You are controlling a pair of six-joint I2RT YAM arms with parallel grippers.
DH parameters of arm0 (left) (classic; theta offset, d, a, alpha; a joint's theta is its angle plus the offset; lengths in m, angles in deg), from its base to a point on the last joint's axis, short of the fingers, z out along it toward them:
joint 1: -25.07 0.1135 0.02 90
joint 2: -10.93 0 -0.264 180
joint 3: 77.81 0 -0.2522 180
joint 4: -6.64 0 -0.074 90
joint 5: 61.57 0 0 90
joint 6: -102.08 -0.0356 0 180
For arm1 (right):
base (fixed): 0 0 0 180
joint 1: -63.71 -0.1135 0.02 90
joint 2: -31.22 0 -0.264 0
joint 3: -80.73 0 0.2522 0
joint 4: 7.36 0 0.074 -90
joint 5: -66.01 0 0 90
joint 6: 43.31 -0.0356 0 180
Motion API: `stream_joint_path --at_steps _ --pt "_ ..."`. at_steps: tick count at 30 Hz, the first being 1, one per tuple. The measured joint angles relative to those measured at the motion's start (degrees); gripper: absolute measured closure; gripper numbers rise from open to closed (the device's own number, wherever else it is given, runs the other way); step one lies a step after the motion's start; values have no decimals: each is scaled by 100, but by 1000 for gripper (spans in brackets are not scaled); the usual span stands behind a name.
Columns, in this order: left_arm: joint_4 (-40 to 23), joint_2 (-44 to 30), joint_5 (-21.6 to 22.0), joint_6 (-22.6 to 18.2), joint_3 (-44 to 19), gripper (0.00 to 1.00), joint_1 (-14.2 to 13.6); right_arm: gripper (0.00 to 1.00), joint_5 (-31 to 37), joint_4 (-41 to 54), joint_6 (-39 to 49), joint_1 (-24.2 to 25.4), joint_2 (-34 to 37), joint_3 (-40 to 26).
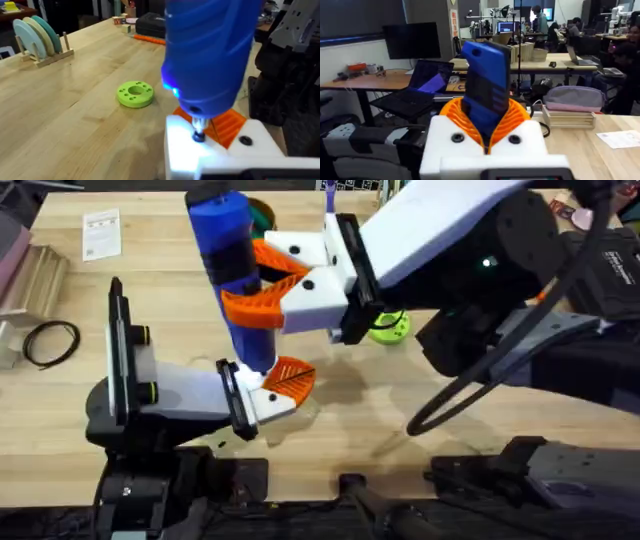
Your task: Pick up the gripper from the table and insert it into the empty holder that is missing its gripper. Then pick up a screw, insert it into the mounting hole, and use the screwdriver to tighten it. Finally, clean up the table by picking up the vegetable and placing it into the bucket.
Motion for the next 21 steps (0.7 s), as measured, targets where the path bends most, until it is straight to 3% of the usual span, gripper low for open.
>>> stream_joint_path --at_steps 21 --pt "-2 2 -18 2 0 995 0 979 -2 13 74 -40 0 0"
